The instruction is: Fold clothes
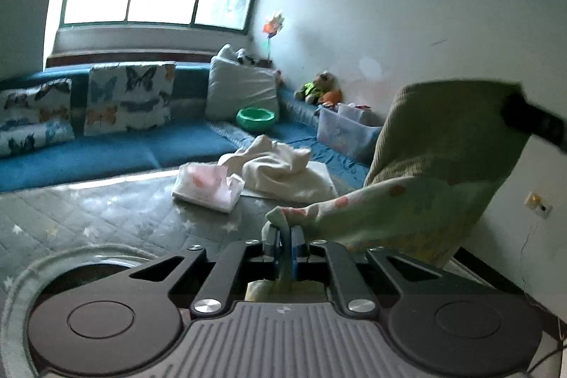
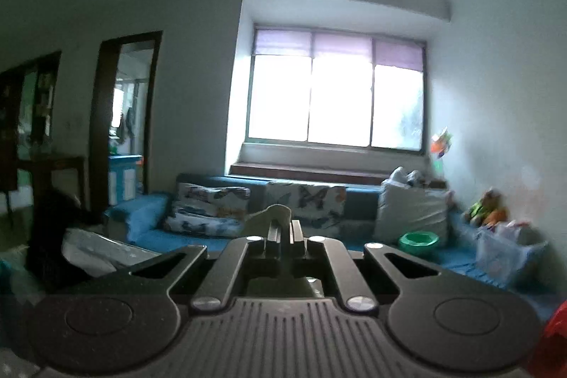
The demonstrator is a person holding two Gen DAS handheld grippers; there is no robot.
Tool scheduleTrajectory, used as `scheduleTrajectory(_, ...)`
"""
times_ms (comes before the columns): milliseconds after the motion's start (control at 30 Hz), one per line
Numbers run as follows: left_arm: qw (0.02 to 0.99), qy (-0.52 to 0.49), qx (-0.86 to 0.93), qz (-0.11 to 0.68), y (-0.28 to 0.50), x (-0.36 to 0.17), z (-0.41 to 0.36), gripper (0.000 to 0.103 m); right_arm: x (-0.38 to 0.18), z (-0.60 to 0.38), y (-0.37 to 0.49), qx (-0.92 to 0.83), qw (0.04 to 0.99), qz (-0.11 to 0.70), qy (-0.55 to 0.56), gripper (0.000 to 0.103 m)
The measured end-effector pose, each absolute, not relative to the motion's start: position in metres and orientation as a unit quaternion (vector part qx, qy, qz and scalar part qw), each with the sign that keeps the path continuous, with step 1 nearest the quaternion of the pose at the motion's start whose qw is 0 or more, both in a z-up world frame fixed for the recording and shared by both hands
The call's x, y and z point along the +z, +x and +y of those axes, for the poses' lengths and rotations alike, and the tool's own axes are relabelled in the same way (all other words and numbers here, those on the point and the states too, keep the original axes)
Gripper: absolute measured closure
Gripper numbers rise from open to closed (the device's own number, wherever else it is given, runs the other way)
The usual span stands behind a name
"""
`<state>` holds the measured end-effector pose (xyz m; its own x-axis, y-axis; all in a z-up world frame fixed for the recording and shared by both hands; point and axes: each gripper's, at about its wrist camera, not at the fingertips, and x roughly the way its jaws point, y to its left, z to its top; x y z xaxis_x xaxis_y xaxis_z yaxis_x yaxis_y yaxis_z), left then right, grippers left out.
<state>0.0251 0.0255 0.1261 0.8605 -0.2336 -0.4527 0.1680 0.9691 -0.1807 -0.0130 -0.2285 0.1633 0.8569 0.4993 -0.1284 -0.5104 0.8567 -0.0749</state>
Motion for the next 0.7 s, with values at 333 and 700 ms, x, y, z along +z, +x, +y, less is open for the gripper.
scheduleTrajectory(333,0.954,-0.075,-0.093,0.276,0.016,0.105,0.036,0.097,0.074,-0.212,-0.044,0.318,0.916,0.218,-0.111,0.099)
scheduleTrajectory(700,0.934,-0.075,-0.089,0.338,0.016,0.056,0.041,0.085,0.026,-0.186,-0.074,0.373,0.857,0.306,-0.182,0.1)
